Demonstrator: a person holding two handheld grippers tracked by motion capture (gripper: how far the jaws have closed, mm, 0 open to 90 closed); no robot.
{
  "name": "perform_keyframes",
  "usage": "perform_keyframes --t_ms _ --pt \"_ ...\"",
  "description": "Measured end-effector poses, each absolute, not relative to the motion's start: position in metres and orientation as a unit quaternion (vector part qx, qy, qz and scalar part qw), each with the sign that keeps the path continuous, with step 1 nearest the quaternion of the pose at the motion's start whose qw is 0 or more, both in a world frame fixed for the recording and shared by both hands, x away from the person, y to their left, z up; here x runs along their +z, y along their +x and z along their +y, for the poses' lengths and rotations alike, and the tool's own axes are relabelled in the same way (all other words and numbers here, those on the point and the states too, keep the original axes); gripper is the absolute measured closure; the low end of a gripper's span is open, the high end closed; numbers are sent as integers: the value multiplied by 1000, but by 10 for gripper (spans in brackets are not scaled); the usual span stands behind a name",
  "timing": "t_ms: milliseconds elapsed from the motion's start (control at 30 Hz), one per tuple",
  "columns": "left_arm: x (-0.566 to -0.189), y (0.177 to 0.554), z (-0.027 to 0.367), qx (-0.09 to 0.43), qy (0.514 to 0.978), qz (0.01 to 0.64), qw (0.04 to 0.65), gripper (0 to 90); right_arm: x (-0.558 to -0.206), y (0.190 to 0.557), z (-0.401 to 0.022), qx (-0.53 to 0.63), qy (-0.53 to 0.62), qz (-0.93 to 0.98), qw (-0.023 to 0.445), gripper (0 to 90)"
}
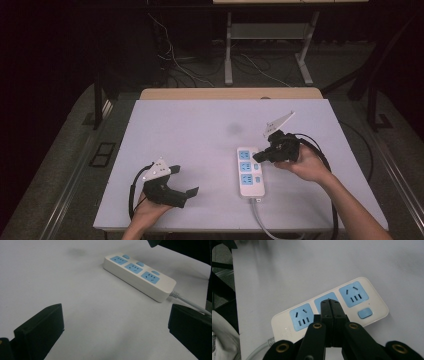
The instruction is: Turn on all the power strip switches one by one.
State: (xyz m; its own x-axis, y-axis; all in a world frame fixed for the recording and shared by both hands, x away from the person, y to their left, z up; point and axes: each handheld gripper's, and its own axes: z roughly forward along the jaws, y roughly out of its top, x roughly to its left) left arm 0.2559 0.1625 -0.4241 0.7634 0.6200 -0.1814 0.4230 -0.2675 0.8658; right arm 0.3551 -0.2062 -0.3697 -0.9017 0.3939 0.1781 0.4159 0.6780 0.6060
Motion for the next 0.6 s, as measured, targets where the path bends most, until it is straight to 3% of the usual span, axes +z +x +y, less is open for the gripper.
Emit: perform_keyframes --t_ms 600 --pt "-424 256 164 97 788 332 509 0 -387 367 -198 -314 -221 -923 31 900"
